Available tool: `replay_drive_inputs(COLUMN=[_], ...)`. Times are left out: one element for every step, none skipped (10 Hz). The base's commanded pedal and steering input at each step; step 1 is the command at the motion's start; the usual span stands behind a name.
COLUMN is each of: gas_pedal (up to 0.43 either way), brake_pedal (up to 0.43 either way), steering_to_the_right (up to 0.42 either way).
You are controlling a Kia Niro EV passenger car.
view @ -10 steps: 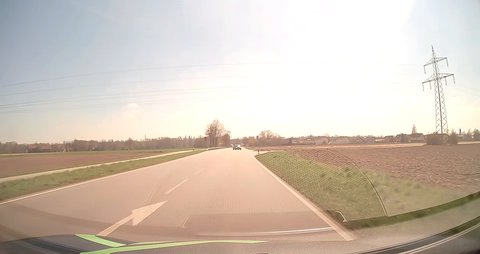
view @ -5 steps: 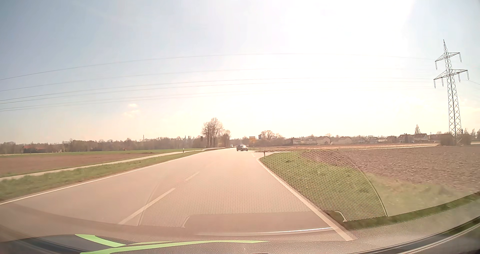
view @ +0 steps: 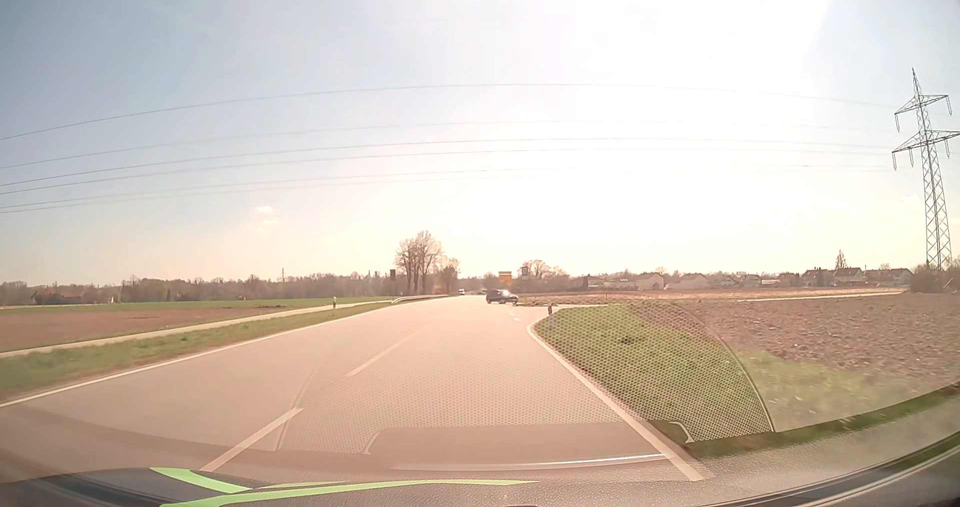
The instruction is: Follow the waypoints while adhering to traffic rules and regulations
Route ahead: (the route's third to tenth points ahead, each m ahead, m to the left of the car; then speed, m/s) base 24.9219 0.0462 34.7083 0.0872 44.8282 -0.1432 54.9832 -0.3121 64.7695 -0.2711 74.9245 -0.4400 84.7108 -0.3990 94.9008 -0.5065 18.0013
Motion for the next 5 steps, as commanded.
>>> replay_drive_inputs(gas_pedal=[0.138, 0.138, 0.138, 0.138, 0.138], brake_pedal=[0.0, 0.0, 0.0, 0.0, 0.0], steering_to_the_right=[0.0, 0.0, 0.0, 0.0, 0.0])
